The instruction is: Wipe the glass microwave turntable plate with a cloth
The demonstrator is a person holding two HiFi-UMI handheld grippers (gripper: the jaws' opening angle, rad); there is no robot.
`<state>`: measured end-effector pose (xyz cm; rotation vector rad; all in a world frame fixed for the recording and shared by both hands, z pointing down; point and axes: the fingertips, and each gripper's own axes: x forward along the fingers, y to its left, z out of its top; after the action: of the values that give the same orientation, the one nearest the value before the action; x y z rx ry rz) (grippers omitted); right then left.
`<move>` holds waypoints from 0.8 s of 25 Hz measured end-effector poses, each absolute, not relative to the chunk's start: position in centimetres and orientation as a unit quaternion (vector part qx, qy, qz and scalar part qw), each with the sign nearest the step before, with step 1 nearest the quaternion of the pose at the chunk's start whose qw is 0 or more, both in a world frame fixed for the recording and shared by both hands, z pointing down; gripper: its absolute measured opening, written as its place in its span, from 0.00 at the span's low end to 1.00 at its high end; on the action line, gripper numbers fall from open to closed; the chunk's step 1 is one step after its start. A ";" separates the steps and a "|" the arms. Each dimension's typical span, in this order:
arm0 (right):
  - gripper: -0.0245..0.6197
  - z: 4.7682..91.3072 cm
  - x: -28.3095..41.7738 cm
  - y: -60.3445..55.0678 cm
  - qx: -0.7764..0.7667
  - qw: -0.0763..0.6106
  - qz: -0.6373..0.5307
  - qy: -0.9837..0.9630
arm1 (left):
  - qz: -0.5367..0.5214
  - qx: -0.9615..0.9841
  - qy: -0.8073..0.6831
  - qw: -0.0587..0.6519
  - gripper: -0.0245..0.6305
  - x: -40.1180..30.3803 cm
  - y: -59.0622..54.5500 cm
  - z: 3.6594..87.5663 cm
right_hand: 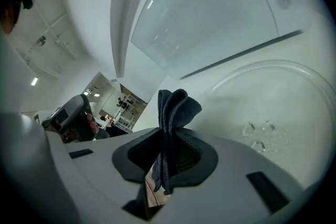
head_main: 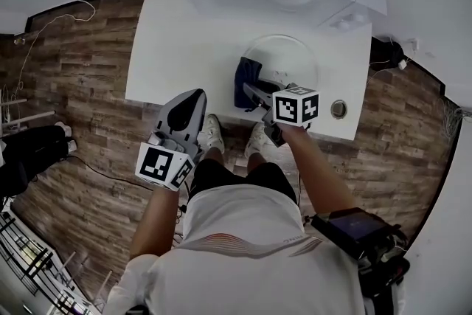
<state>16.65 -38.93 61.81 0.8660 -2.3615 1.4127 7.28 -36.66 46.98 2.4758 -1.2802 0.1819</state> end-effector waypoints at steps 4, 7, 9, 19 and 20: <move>0.13 63.9 18.4 -38.6 0.317 0.145 0.503 -0.791 | 0.065 0.876 -0.445 0.174 0.05 7.6 -36.5 47.2; 0.13 64.3 20.4 -38.3 0.333 0.139 0.518 -0.776 | 0.067 0.878 -0.439 0.179 0.05 7.9 -36.4 47.6; 0.13 64.5 22.0 -38.2 0.346 0.134 0.525 -0.766 | 0.068 0.880 -0.434 0.181 0.05 8.4 -36.5 47.7; 0.13 64.8 29.6 -36.7 0.401 0.143 0.521 -0.740 | 0.065 0.887 -0.420 0.178 0.05 10.2 -36.8 47.5; 0.13 64.7 30.1 -36.6 0.404 0.148 0.516 -0.740 | 0.065 0.887 -0.419 0.180 0.05 10.3 -36.8 47.6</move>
<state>30.11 -36.63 64.67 1.1626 -2.1291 1.4855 10.27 -36.79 47.56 2.5084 -1.1851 0.1848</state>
